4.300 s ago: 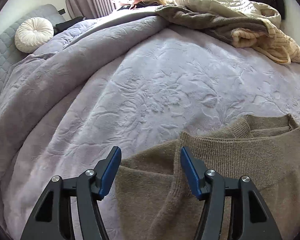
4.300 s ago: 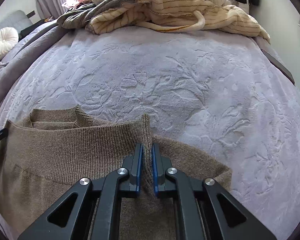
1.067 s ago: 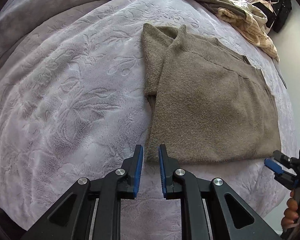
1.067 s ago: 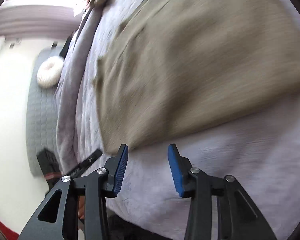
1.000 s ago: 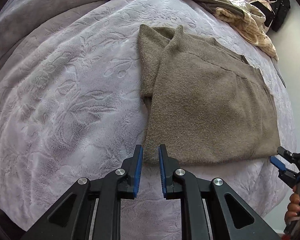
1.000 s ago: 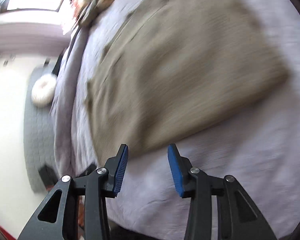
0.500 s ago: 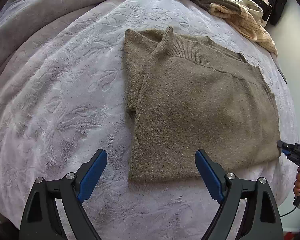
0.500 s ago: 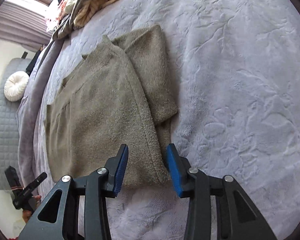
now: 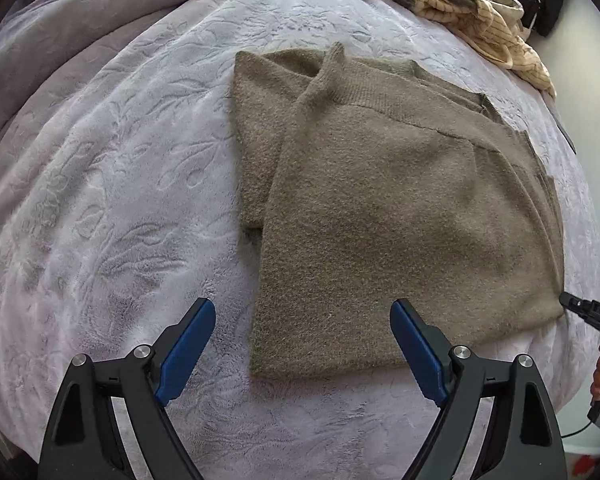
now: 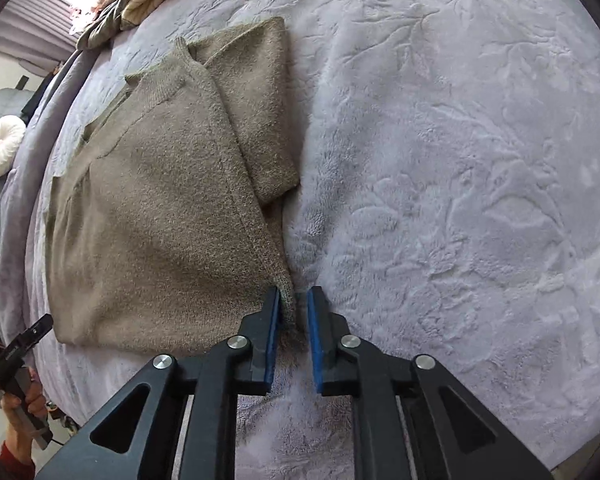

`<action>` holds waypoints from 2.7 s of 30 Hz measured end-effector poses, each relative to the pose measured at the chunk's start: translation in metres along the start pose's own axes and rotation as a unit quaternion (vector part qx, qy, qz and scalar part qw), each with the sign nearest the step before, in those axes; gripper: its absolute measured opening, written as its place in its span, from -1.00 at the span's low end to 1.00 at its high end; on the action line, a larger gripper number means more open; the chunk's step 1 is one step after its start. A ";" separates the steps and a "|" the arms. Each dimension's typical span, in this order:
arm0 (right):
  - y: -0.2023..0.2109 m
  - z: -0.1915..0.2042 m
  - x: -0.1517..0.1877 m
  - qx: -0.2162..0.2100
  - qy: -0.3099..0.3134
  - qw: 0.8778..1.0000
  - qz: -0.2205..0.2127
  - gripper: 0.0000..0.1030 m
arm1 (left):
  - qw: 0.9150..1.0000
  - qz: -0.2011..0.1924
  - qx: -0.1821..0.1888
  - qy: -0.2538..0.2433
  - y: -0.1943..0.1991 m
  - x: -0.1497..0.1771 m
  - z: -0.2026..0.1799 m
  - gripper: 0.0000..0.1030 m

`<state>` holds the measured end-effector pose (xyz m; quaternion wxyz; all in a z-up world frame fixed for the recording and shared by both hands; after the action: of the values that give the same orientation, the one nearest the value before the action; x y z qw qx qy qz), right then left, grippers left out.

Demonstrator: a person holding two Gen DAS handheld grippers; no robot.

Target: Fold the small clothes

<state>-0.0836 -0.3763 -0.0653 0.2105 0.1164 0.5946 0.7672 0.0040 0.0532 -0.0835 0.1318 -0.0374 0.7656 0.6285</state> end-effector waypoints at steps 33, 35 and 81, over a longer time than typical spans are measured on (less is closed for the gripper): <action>-0.016 0.098 0.060 -0.006 0.103 0.994 0.028 -0.70 | 0.999 0.026 -0.017 -0.025 -0.028 0.015 -0.022 0.84; -0.014 0.102 0.061 -0.004 0.101 0.995 0.027 -0.70 | 0.999 0.027 -0.014 -0.020 -0.027 0.015 -0.018 0.84; -0.088 0.339 0.031 -0.172 0.213 0.957 0.094 -0.72 | 0.994 -0.001 0.001 0.110 0.023 0.047 0.095 0.84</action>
<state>0.0501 -0.0516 -0.0622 0.0223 -0.0323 0.4709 0.8813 -0.0321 0.1552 -0.0897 0.0474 -0.1069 0.7761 0.6197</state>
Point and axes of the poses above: each gripper's, at about its wrist camera, not at the fingertips, and y roughly against the way its jaws point, z to its left, x to its underside, the point moved 4 cm from there along -y, roughly the way its jaws point, and after that the axes turned 6 degrees about -y, right-handed, at the moved point
